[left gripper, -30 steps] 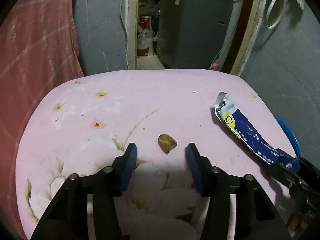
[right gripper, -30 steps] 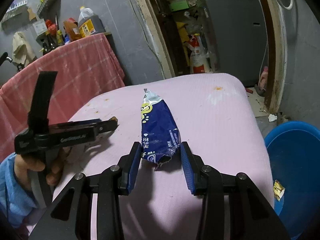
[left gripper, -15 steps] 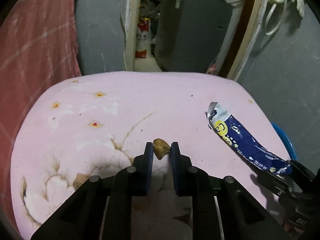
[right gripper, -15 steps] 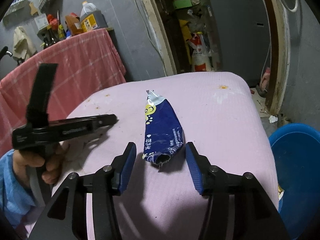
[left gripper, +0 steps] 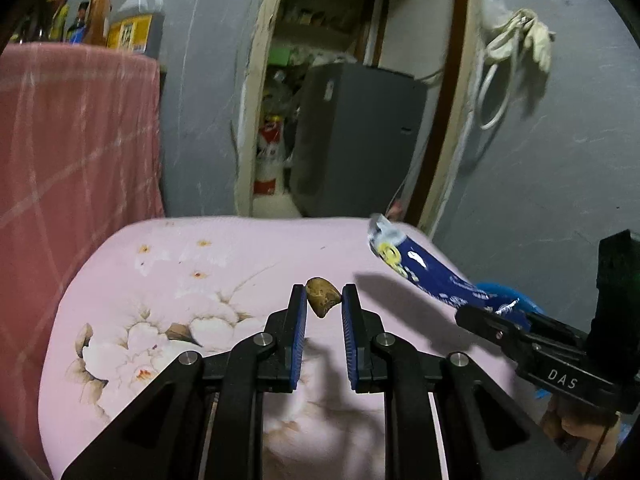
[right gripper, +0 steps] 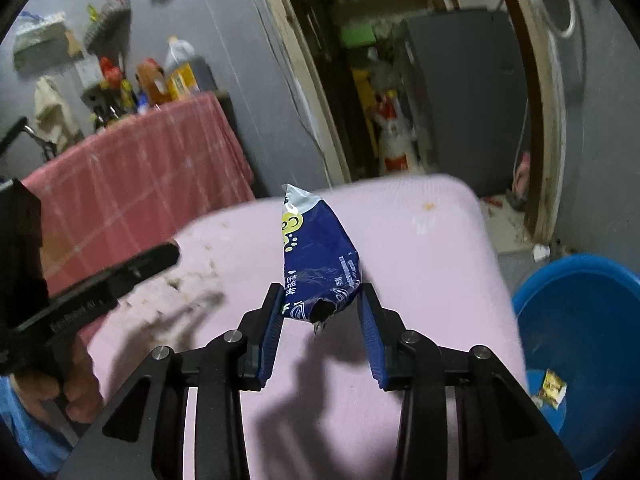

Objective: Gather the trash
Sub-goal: 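Carry the wrapper and crumb over the blue basin and open both tools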

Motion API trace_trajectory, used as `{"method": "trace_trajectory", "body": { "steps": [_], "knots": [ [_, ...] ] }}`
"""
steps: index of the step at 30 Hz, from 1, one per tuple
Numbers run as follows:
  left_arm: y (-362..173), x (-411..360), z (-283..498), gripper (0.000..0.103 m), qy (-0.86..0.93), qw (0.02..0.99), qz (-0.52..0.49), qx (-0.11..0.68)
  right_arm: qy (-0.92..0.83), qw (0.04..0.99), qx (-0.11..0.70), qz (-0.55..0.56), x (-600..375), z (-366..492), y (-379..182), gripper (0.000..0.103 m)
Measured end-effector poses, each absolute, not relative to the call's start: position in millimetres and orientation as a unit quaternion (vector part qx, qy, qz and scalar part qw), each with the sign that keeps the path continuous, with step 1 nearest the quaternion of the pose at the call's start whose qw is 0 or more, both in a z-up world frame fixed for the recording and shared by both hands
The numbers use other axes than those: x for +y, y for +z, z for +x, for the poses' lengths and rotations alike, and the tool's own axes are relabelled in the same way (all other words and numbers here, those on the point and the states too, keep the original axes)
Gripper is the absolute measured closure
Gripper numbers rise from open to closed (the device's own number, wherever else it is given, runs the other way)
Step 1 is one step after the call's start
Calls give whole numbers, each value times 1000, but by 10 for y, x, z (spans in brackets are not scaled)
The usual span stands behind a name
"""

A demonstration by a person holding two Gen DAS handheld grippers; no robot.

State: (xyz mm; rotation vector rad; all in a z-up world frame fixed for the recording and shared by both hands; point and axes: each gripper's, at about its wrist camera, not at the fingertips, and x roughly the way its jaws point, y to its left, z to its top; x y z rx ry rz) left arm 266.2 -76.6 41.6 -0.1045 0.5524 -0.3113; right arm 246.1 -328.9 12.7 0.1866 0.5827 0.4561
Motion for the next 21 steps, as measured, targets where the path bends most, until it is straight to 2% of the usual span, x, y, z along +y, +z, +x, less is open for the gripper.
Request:
{"method": "trace_trajectory", "body": {
  "steps": [6, 16, 17, 19, 21],
  "knots": [
    [743, -1022, 2373, 89, -178, 961, -50, 206, 201, 960, 172, 95, -3473, 2030, 548, 68],
    [1140, -1688, 2102, 89, -234, 963, -38, 130, 124, 985, 74, 97, -4087, 1495, 951, 69],
    [1158, -1767, 2090, 89, -241, 962, -35, 125, 118, 986, 70, 96, -4131, 1471, 945, 70],
    [1172, -1909, 2082, 89, -255, 959, -34, 123, 96, 989, 66, 91, -4261, 1438, 931, 86],
    [1154, -2104, 2126, 89, -269, 953, -36, 133, 73, 990, 74, 93, -4381, 1493, 868, 89]
  ]
}}
